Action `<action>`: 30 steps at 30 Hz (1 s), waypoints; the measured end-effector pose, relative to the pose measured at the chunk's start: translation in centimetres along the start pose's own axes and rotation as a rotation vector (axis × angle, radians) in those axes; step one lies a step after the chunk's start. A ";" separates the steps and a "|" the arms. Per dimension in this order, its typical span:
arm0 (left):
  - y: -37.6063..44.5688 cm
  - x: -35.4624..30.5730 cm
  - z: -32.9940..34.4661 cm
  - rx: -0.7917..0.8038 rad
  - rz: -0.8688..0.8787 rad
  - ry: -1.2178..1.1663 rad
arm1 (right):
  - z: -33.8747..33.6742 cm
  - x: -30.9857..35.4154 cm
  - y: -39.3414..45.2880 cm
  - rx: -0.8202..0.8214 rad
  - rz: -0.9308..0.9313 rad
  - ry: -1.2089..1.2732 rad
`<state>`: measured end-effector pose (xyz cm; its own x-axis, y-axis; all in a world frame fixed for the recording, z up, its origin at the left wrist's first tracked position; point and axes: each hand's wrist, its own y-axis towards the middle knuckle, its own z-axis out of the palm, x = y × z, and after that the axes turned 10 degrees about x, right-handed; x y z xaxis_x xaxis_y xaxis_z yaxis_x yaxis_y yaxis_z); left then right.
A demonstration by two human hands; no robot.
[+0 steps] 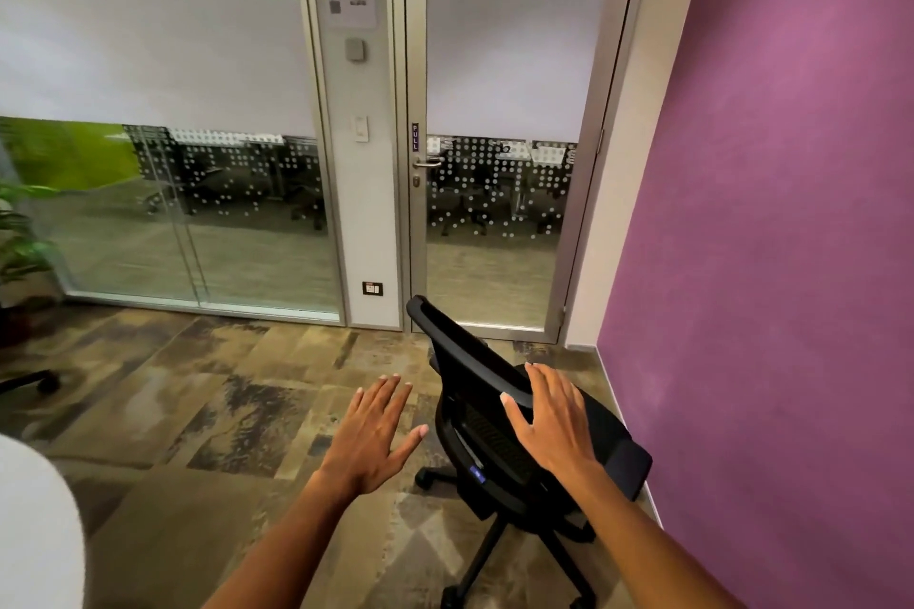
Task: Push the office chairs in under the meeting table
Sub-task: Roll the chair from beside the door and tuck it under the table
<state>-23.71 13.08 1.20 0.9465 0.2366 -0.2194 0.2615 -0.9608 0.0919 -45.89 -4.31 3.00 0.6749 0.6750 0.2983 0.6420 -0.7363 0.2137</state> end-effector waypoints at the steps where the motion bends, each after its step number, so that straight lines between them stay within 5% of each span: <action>1: 0.9 0.6 0.3 0.009 0.006 0.015 | 0.6 0.1 1.1 0.004 -0.005 0.003; 14: 18.3 4.3 1.3 0.047 0.118 0.063 | 6.7 -0.5 17.3 0.035 0.037 0.045; 30: 30.1 7.2 4.4 0.113 0.467 0.180 | 7.9 1.4 18.5 0.313 0.464 0.054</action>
<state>-9.84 -14.74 -1.88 0.9777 -0.2097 -0.0082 -0.2094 -0.9773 0.0319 -30.22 -16.66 0.02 0.8978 0.2746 0.3442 0.3655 -0.9007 -0.2347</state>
